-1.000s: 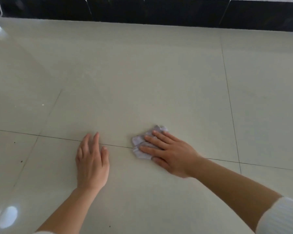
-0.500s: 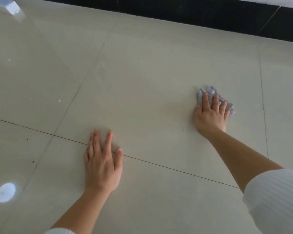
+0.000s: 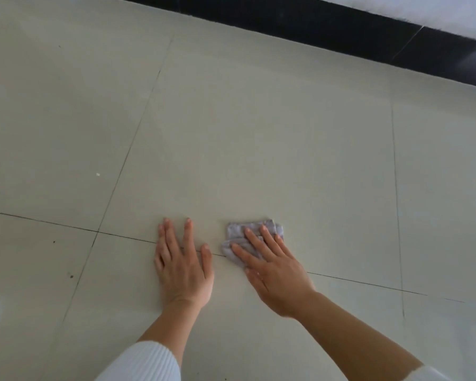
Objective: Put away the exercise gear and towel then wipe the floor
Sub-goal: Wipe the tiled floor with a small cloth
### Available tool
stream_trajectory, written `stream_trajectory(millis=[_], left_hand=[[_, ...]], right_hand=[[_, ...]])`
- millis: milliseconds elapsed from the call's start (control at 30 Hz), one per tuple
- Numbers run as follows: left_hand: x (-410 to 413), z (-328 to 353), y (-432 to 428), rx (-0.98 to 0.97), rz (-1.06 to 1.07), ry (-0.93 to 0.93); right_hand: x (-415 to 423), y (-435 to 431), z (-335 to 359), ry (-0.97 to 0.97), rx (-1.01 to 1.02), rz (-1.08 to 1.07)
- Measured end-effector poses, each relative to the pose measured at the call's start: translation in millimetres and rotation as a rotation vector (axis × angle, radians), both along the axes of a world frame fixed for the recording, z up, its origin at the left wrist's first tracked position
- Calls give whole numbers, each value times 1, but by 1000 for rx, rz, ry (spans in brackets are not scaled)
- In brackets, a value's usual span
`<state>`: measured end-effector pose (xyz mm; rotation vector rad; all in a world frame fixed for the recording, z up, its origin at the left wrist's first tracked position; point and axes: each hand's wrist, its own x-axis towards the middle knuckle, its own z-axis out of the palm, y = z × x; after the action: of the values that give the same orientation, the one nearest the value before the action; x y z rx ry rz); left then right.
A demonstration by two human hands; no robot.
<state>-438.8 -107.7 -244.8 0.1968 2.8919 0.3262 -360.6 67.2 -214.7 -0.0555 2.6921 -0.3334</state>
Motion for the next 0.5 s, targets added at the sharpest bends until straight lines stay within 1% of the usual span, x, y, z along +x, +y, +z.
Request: stream_trajectory(millis=[100,200,300,433,500], left_hand=[[0,1,-1,3,-5,8],[-2,0,1,7,-7,29],[-2,0,1,10,-8,48],[-2,-3,0,26,6,70],[-1,-4,0,26,7,89]], right_hand=[[-1,5,-1,-18,58,-24],[-32,40,-2,23,118,-173],[-73,86,-6,-11,104,-382],[-125,118,-17,-22,144,-484],[-154,122,-22,15,123,-599]])
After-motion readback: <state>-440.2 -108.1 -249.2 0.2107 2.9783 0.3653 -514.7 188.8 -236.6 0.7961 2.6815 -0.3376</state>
